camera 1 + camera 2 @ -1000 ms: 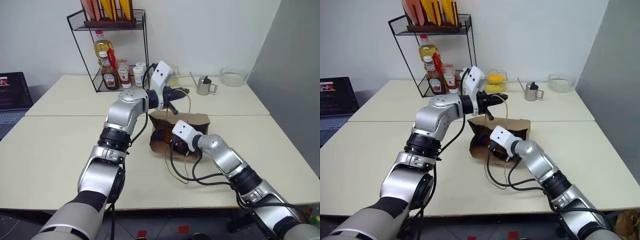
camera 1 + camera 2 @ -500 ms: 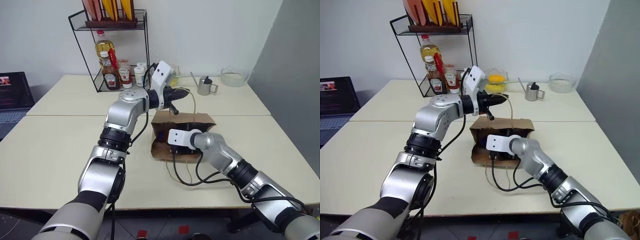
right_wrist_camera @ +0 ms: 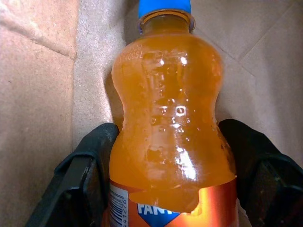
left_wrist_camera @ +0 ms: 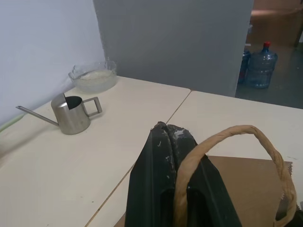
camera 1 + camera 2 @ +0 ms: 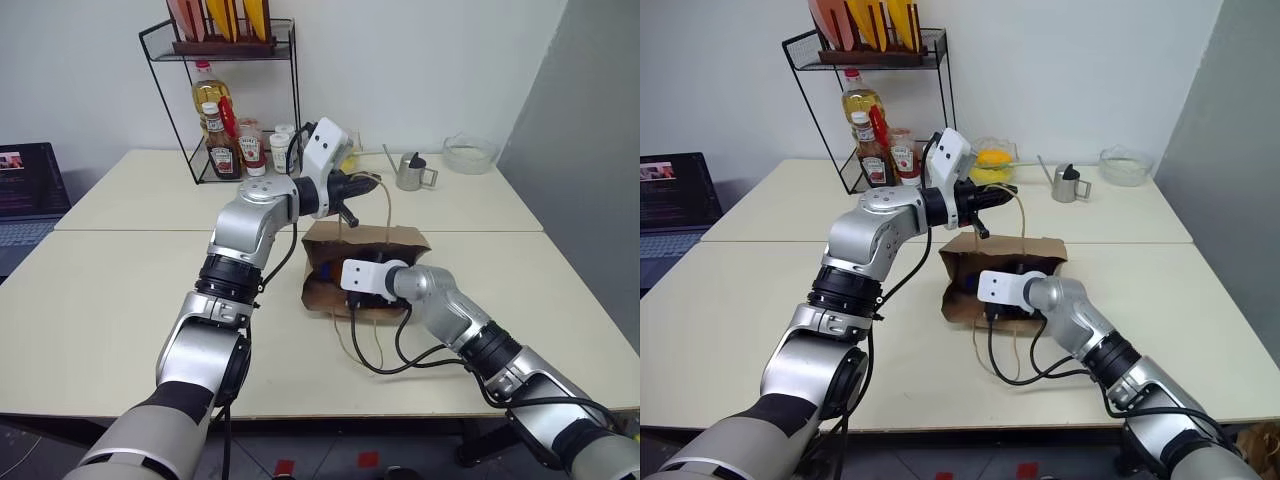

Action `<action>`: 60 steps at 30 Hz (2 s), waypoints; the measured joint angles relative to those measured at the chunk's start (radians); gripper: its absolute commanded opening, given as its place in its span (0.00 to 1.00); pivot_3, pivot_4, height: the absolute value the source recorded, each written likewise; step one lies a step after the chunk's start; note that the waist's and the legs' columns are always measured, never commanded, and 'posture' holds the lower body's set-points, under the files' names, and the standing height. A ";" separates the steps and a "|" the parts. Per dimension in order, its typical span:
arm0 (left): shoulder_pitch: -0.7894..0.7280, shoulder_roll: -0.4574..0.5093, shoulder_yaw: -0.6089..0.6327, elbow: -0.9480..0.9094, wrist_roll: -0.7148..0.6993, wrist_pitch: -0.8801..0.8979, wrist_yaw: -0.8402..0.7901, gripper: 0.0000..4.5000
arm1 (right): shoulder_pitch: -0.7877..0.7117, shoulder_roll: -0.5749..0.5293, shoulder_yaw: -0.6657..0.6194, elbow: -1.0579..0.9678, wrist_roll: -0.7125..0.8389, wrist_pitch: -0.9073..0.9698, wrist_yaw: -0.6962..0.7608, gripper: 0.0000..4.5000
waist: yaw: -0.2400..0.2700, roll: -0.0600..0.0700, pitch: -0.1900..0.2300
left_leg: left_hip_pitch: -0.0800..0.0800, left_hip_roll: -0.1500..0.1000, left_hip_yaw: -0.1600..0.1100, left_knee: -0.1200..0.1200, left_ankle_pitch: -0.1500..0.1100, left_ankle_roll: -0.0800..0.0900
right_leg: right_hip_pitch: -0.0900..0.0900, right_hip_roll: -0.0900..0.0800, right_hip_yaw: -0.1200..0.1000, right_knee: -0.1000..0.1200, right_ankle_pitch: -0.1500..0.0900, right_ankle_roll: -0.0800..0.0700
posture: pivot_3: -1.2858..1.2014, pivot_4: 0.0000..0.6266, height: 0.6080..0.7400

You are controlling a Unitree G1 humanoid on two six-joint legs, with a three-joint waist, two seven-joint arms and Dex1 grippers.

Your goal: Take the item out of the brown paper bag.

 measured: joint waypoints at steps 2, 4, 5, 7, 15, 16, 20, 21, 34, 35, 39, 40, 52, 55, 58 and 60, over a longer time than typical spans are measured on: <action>0.000 0.000 0.000 0.002 0.000 -0.001 0.000 0.00 | 0.026 -0.014 -0.019 -0.030 0.007 -0.017 0.005 0.70 | 0.000 0.000 0.000 | 0.000 0.000 0.000 0.000 0.000 0.000 | 0.000 0.000 0.000 0.000 0.000 0.000 | 0.52 0.24 1.00; 0.000 0.002 0.000 0.007 0.001 -0.006 0.001 0.00 | 0.063 -0.030 -0.042 -0.080 0.021 -0.032 0.021 0.70 | -0.001 0.000 0.000 | 0.000 0.000 0.000 0.000 0.000 0.000 | 0.000 0.000 0.000 0.000 0.000 0.000 | 0.52 0.24 1.00; 0.000 0.003 0.000 0.013 0.002 -0.006 0.001 0.00 | 0.079 -0.038 -0.054 -0.105 0.036 -0.041 0.031 0.70 | -0.002 0.000 0.000 | 0.000 0.000 0.000 0.000 0.000 0.000 | 0.000 0.000 0.000 0.000 0.000 0.000 | 0.52 0.24 1.00; 0.001 0.003 0.000 0.027 0.003 -0.008 0.002 0.00 | 0.113 -0.051 -0.088 -0.167 0.072 -0.058 0.052 0.70 | -0.003 0.000 0.000 | 0.000 0.000 0.000 0.000 0.000 0.000 | 0.000 0.000 0.000 0.000 0.000 0.000 | 0.52 0.24 1.00; 0.020 0.004 0.000 0.047 0.018 -0.031 0.033 0.00 | 0.217 -0.063 -0.234 -0.371 0.218 -0.148 0.070 0.70 | -0.003 0.000 0.000 | 0.000 0.000 0.000 0.000 0.000 0.000 | 0.000 0.000 0.000 0.000 0.000 0.000 | 0.52 0.24 1.00; 0.019 0.004 0.000 0.056 0.020 -0.037 0.043 0.00 | 0.230 -0.063 -0.252 -0.389 0.236 -0.168 0.069 0.70 | -0.003 0.000 0.000 | 0.000 0.000 0.000 0.000 0.000 0.000 | 0.000 0.000 0.000 0.000 0.000 0.000 | 0.52 0.24 1.00; 0.018 0.004 0.000 0.107 0.041 -0.060 0.070 0.00 | 0.281 -0.078 -0.310 -0.468 0.302 -0.217 0.075 0.70 | -0.002 0.000 0.000 | 0.000 0.000 0.000 0.000 0.000 0.000 | 0.000 0.000 0.000 0.000 0.000 0.000 | 0.52 0.24 1.00; 0.018 0.005 0.000 0.121 0.047 -0.070 0.074 0.00 | 0.294 -0.080 -0.327 -0.487 0.327 -0.217 0.081 0.70 | -0.002 0.000 0.000 | 0.000 0.000 0.000 0.000 0.000 0.000 | 0.000 0.000 0.000 0.000 0.000 0.000 | 0.52 0.24 1.00; 0.000 0.011 0.000 0.282 0.113 -0.205 0.132 0.00 | 0.232 -0.155 -0.688 -0.689 0.348 -0.161 -0.168 0.70 | 0.003 0.000 0.000 | -0.001 0.000 0.000 0.000 0.000 0.000 | 0.000 0.000 0.000 -0.001 0.000 0.000 | 0.52 0.24 1.00; -0.008 0.010 0.001 0.290 0.116 -0.210 0.137 0.00 | 0.235 -0.185 -0.701 -0.666 0.314 -0.167 -0.193 0.70 | 0.004 0.000 0.000 | -0.001 -0.001 0.001 0.000 0.000 0.000 | 0.000 0.000 0.000 -0.001 0.000 0.000 | 0.52 0.24 1.00; -0.048 0.004 0.019 0.343 0.123 -0.249 0.177 0.00 | 0.325 -0.373 -0.694 -0.521 0.159 -0.189 -0.213 0.70 | 0.006 0.000 0.000 | -0.001 -0.002 0.001 -0.001 0.000 0.000 | 0.000 -0.001 0.001 -0.001 0.000 0.000 | 0.52 0.24 1.00; -0.056 0.010 0.030 0.354 0.124 -0.254 0.184 0.00 | 0.361 -0.409 -0.685 -0.470 0.133 -0.191 -0.206 0.70 | 0.005 0.000 0.000 | 0.000 -0.002 0.002 -0.001 0.000 0.000 | 0.000 -0.001 0.002 -0.001 0.000 0.000 | 0.52 0.24 1.00; -0.043 -0.012 0.037 0.345 0.127 -0.267 0.176 0.00 | 0.494 -0.463 -0.443 -0.172 0.085 -0.291 -0.022 0.70 | -0.024 0.001 0.001 | 0.001 -0.001 0.004 -0.001 0.000 0.000 | 0.000 -0.001 0.004 0.000 0.000 0.000 | 0.52 0.24 1.00; -0.026 -0.011 0.037 0.315 0.127 -0.246 0.174 0.00 | 0.472 -0.464 -0.441 -0.158 0.086 -0.284 0.009 0.86 | -0.023 0.001 0.001 | 0.001 -0.002 0.004 -0.001 0.000 0.000 | 0.000 -0.001 0.004 0.000 0.000 0.001 | 0.52 0.24 1.00; -0.014 -0.010 0.037 0.300 0.127 -0.234 0.174 0.00 | 0.463 -0.464 -0.448 -0.158 0.091 -0.277 0.018 1.00 | -0.022 0.001 0.001 | 0.001 -0.001 0.003 -0.001 0.000 0.000 | 0.000 -0.001 0.004 0.000 0.000 0.001 | 0.52 0.24 1.00; -0.013 -0.008 0.038 0.291 0.127 -0.223 0.175 0.00 | 0.464 -0.466 -0.452 -0.165 0.099 -0.270 0.031 1.00 | -0.022 0.001 0.001 | 0.001 -0.002 0.003 -0.001 0.000 0.000 | 0.001 -0.001 0.004 0.000 0.000 0.001 | 0.52 0.24 1.00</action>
